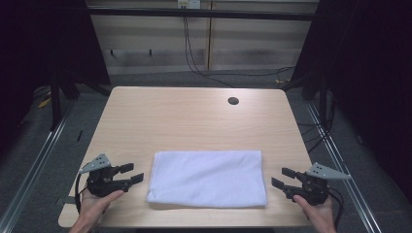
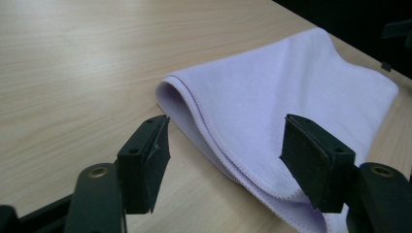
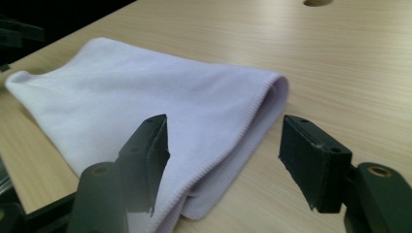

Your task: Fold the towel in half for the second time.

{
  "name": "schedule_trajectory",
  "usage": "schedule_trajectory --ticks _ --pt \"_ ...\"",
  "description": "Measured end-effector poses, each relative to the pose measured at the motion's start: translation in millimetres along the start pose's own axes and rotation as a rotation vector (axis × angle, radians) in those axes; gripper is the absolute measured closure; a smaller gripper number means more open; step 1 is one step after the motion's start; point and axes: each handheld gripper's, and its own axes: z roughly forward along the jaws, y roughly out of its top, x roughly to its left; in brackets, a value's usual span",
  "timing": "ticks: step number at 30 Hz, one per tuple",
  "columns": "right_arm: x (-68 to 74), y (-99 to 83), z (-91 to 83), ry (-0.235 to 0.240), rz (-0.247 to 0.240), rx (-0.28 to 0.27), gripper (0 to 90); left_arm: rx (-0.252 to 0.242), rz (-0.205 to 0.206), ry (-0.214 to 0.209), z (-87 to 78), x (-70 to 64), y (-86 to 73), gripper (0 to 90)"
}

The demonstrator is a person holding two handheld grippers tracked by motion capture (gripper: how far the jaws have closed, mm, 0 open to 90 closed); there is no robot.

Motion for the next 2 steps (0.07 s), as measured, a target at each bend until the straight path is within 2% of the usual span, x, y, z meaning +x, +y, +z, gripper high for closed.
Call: schedule_trajectory --ticks 2 --pt "-2.8 -2.5 -0.4 -0.033 0.006 0.015 32.2 0.024 -0.004 0.016 2.4 0.7 0.0 30.2"
